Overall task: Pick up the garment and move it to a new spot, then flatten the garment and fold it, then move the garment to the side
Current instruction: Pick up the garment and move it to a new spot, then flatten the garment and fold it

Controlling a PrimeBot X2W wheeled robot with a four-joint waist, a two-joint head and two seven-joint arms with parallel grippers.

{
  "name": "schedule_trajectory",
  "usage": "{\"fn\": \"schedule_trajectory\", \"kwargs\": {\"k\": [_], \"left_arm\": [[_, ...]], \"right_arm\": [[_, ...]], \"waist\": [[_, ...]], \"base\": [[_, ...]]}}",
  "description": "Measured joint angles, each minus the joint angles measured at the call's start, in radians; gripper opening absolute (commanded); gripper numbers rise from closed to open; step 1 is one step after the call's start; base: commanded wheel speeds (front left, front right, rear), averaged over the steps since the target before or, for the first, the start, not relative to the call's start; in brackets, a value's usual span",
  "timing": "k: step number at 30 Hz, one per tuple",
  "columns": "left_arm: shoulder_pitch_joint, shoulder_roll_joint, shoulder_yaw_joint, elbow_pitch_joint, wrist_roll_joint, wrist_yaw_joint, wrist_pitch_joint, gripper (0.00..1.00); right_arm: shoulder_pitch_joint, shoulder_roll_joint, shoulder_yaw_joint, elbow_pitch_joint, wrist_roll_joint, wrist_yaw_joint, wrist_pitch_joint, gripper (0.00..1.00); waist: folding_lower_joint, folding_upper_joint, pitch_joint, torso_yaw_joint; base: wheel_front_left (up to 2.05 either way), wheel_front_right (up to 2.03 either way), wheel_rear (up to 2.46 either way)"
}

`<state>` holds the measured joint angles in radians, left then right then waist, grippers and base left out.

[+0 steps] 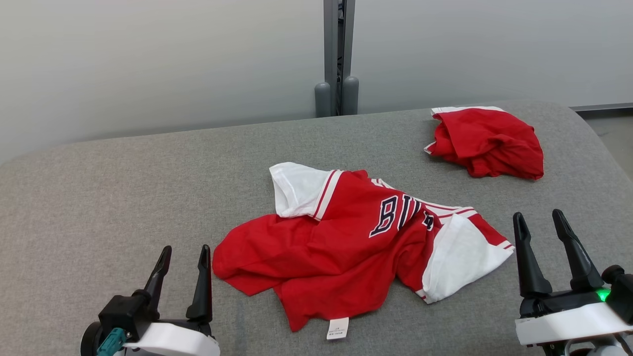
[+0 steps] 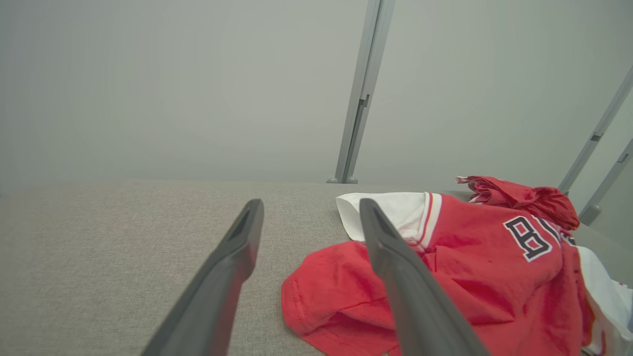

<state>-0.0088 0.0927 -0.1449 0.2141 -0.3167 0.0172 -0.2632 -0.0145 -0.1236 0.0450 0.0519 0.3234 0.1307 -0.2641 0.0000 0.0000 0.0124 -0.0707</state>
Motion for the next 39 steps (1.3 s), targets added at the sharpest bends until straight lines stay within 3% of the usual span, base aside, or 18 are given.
{"fn": "schedule_trajectory", "kwargs": {"k": [24, 32, 39], "left_arm": [[-0.035, -0.024, -0.033, 0.115, 0.007, -0.06, 0.008, 1.0], [-0.061, -0.028, -0.052, 0.146, -0.002, -0.062, 0.011, 1.0], [-0.056, -0.035, -0.126, 0.181, -0.066, -0.114, 0.136, 1.0]], "right_arm": [[-0.01, -0.003, -0.027, 0.061, 0.01, 0.0, 0.0, 1.0], [-0.024, -0.009, -0.042, 0.082, 0.01, 0.0, 0.0, 1.0], [-0.029, -0.009, -0.042, 0.092, 0.01, 0.0, 0.0, 1.0]], "waist": [[0.0, 0.0, 0.007, 0.023], [0.0, 0.0, 0.015, 0.041], [0.0, 0.0, 0.014, 0.052]], "base": [[0.0, 0.0, 0.0], [0.0, 0.0, 0.0], [0.0, 0.0, 0.0]]}}
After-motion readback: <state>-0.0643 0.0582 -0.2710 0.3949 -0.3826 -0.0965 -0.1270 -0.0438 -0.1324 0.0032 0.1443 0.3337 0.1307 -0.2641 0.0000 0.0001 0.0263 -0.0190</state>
